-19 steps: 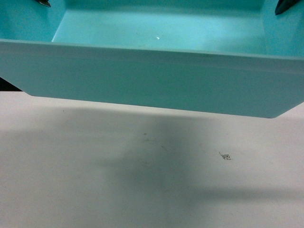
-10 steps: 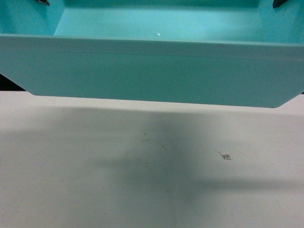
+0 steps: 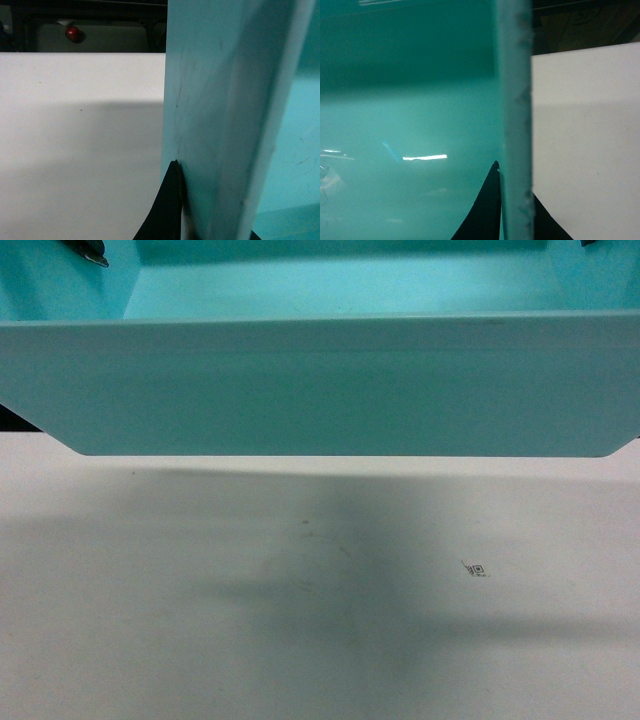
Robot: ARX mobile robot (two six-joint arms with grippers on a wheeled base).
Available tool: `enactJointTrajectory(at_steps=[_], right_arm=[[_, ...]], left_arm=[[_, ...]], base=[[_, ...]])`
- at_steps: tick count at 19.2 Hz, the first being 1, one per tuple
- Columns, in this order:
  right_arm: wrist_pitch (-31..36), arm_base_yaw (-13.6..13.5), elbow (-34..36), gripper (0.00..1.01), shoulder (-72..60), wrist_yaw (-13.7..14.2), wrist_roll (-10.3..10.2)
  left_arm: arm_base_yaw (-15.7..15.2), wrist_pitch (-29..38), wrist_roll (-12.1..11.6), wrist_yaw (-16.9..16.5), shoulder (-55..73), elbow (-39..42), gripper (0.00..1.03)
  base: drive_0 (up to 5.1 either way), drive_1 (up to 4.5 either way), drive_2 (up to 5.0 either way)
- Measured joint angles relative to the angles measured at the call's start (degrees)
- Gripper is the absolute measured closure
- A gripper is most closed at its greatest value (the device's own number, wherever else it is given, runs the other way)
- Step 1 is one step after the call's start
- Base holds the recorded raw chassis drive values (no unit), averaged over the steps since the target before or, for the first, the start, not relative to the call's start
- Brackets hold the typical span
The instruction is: Stack blue boxes stably on right
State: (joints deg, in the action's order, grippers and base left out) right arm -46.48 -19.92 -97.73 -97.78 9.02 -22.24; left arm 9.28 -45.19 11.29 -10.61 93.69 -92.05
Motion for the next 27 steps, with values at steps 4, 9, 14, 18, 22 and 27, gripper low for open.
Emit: enactJointTrajectory(at_steps=[4, 9, 14, 18, 22, 27], right_arm=[[0.4, -0.4, 0.9, 0.99, 0.2, -1.1, -0.7], [0.4, -0.4, 0.9, 0.99, 0.4, -1.1, -0.7], [0.4, -0.4, 0.9, 0.99, 0.4, -1.1, -0.7], [0.4, -0.4, 0.9, 0.99, 0.4, -1.1, -0.8], [0.5, -0.3, 1.0, 0.99, 0.5, -1.1, -0.8], [0.5, -0.5, 1.0, 0.99, 0.5, -1.2, -0.9]], left_arm=[[0.0, 0.0, 0.3, 1.2, -0.3, 0.0, 1.01], [0.0, 0.0, 0.3, 1.3, -0.4, 0.0, 1.01], [0.0, 0.0, 0.3, 1.3, -0.4, 0.0, 1.01], [0.0, 0.0, 0.3, 1.3, -0.4, 0.0, 1.01], [0.0, 0.3, 0.3, 1.3, -0.5, 0.0, 1.01], [0.0, 0.0, 0.4, 1.6, -0.7, 0.0, 1.01]], base=[[0.0, 0.00, 0.0], [0.0, 0.00, 0.0], [0.0, 0.00, 0.0], [0.0, 0.00, 0.0], [0.0, -3.03, 3.1], [-1.8, -5.90, 2.3]])
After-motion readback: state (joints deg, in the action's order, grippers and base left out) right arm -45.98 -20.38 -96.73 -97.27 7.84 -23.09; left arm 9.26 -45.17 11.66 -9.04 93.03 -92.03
